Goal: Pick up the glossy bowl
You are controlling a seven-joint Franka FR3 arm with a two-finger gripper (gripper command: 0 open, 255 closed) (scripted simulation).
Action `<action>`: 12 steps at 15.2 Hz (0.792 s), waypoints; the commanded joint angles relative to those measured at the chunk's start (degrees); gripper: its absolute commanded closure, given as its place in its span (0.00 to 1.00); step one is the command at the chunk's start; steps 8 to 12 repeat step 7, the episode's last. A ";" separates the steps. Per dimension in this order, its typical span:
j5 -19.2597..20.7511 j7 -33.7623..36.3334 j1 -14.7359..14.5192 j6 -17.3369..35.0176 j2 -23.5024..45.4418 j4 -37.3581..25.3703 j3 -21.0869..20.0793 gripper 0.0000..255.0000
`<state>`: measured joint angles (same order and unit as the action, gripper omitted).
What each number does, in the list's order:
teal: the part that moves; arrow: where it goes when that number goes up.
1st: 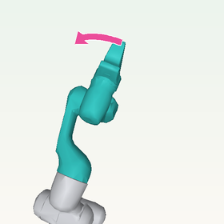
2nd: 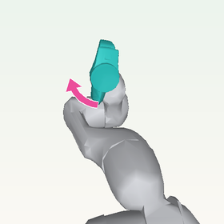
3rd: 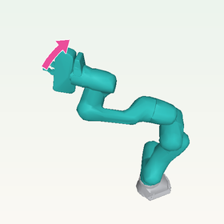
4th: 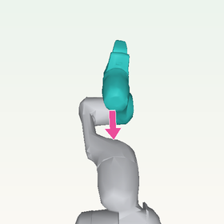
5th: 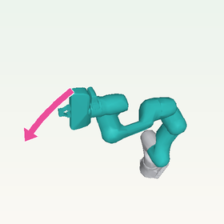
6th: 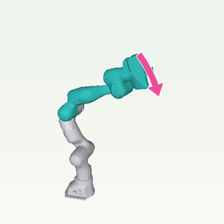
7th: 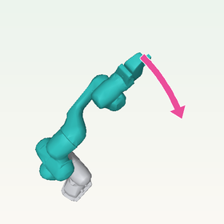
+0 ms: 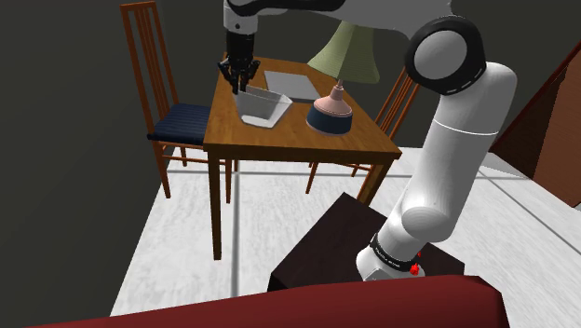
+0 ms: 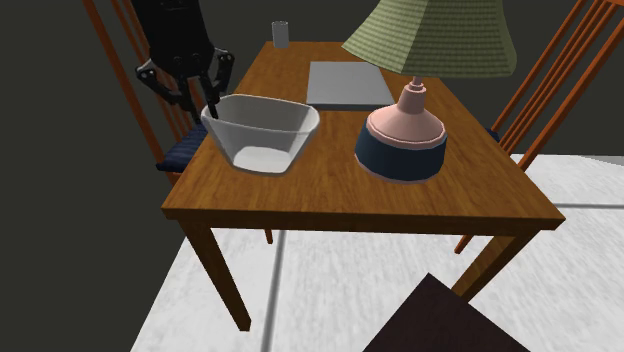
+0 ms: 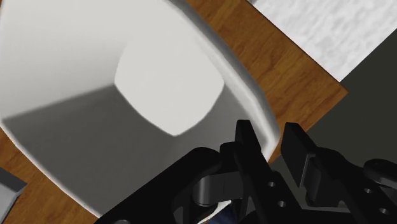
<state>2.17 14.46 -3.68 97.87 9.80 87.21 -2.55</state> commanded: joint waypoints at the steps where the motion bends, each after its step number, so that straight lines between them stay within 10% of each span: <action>1: 0.01 0.03 -0.07 -1.70 0.16 -1.91 -0.04 1.00; 12: 0.04 -0.04 -0.12 -5.18 0.85 -6.07 -0.05 1.00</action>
